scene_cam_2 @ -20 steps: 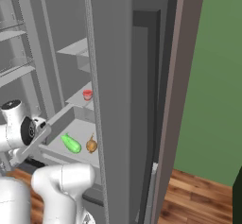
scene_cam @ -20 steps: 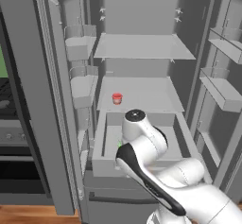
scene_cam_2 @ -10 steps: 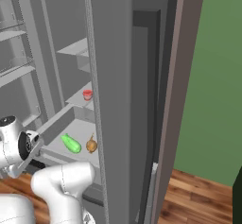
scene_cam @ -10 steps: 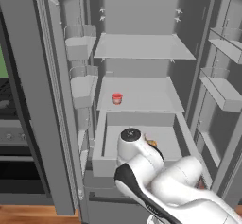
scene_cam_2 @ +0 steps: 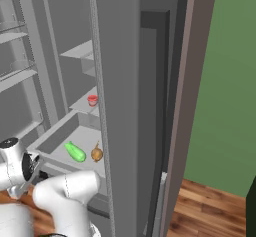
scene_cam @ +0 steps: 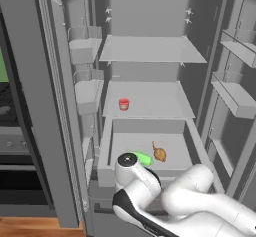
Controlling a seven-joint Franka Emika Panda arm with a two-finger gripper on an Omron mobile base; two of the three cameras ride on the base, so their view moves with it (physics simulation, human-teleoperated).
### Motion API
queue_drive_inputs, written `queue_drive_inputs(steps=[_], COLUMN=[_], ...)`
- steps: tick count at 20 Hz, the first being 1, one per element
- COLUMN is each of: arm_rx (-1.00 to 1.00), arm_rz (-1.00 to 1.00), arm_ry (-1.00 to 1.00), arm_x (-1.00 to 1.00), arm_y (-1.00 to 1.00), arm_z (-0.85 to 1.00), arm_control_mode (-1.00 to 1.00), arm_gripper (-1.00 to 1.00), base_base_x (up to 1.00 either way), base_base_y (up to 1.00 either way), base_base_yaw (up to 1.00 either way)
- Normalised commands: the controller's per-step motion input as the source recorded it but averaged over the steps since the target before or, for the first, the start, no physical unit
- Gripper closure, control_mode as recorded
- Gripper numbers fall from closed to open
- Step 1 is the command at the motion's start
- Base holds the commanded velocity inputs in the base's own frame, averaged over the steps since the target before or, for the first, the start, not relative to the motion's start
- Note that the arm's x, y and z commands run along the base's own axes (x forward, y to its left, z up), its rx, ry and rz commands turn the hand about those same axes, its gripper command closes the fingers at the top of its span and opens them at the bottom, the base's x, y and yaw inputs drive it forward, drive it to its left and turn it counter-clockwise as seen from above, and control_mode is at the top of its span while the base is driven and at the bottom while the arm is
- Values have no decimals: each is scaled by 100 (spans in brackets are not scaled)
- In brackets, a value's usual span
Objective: Place the corn and onion inside the fridge drawer. Close the drawer after placing the vegetables.
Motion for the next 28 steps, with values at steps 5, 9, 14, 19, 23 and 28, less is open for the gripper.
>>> queue_drive_inputs(steps=[5, 9, 14, 19, 23, 28], arm_rx=[0, 0, 0, 0, 0, 0], arm_rz=[3, 2, 3, 2, 0, 0], arm_ry=[5, 1, 0, -1, 0, 0], arm_x=[60, 67, 77, 50, 36, 55], arm_y=[11, 4, 1, 1, 0, 0], arm_z=[-49, -41, -22, 4, 30, 10], arm_control_mode=[-100, -100, -100, -100, -100, -100], arm_gripper=[-100, -100, -100, -100, -100, -100], base_base_x=[0, 0, 0, 0, 0, 0], base_base_y=[0, 0, 0, 0, 0, 0], base_base_yaw=[0, 0, 0, 0, 0, 0])
